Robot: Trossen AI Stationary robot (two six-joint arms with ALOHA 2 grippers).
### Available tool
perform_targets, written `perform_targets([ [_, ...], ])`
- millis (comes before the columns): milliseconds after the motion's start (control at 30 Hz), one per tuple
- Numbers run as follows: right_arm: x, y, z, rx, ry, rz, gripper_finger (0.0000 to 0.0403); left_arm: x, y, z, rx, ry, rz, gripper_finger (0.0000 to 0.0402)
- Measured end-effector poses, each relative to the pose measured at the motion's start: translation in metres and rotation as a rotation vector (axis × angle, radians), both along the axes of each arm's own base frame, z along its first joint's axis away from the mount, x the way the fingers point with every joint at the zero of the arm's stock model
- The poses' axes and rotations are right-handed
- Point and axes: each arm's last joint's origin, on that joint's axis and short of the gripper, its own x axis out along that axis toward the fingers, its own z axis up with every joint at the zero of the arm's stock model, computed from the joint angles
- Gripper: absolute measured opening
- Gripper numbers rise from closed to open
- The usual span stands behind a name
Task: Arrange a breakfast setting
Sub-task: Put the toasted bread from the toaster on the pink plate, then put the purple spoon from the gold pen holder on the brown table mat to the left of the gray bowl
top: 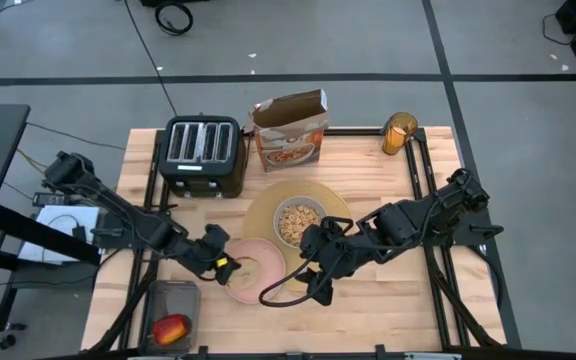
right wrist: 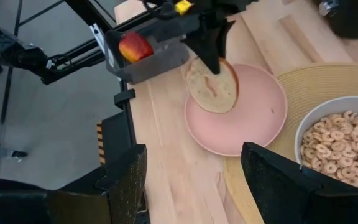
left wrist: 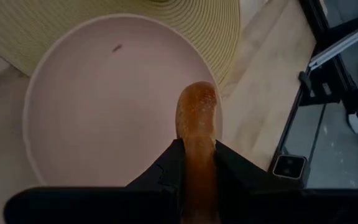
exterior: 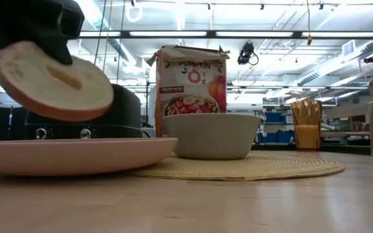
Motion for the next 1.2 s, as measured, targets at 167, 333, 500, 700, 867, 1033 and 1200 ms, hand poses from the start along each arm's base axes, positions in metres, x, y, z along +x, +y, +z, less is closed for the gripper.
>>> perform_targets([
  [167, 0.0, 0.001, 0.0, 0.016, 0.004, 0.013, 0.0266, 0.002, 0.001, -0.004, -0.01, -0.056, 0.021, 0.0064],
  [333, 0.0, 0.001, 0.0, 0.016, 0.003, 0.013, 0.0266, 0.006, 0.004, -0.013, 0.039, -0.014, 0.051, 0.0064],
  [500, 0.0, 0.001, 0.0, 0.016, 0.001, 0.014, 0.0266, 0.021, 0.0, -0.023, 0.0, -0.046, 0.059, 0.0064],
  [700, 0.0, 0.001, 0.0, 0.018, 0.002, 0.017, 0.0266, 0.026, -0.001, -0.041, -0.004, 0.033, 0.09, 0.0068],
  [867, 0.0, 0.002, 0.0, 0.021, 0.004, 0.022, 0.0266, 0.026, 0.001, -0.044, 0.017, 0.058, 0.084, 0.0094],
  [1033, -0.004, 0.001, -0.003, 0.015, 0.06, 0.05, 0.0266, 0.022, 0.003, -0.047, 0.071, 0.112, 0.031, 0.0143],
  [1200, -0.031, -0.016, -0.021, -0.104, 0.38, -0.154, 0.0266, 0.016, 0.006, -0.043, 0.085, 0.14, 0.013, 0.0192],
])
